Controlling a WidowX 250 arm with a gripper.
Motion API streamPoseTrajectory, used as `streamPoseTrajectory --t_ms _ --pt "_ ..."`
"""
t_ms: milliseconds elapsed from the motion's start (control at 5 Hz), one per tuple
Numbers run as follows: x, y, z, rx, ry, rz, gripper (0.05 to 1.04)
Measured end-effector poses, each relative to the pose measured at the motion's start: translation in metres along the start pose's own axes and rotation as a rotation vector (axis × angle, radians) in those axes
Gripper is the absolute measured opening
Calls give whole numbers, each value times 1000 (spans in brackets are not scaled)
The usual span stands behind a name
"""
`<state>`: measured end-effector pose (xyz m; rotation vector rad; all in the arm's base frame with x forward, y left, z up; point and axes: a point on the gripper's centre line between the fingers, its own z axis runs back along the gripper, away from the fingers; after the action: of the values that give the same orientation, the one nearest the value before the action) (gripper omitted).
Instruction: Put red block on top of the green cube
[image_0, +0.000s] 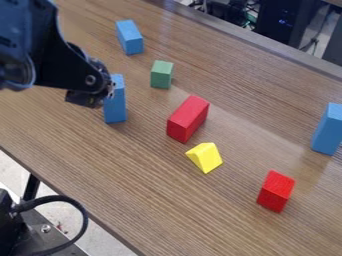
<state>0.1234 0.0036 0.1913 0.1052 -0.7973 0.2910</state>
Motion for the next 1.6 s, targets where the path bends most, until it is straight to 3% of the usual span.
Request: streamPoseTrajectory --t_ms 200,400,800,1000,1600 --pt "-3 1 -2 1 5 -1 1000" --pt "-1 -24 -19 -58 23 -44 1000" --pt "20 -67 -70 -144 50 -90 1000" --pt "23 -79 -96 -170 100 -101 1000" --pt "27 -65 -156 -158 191 -103 1000"
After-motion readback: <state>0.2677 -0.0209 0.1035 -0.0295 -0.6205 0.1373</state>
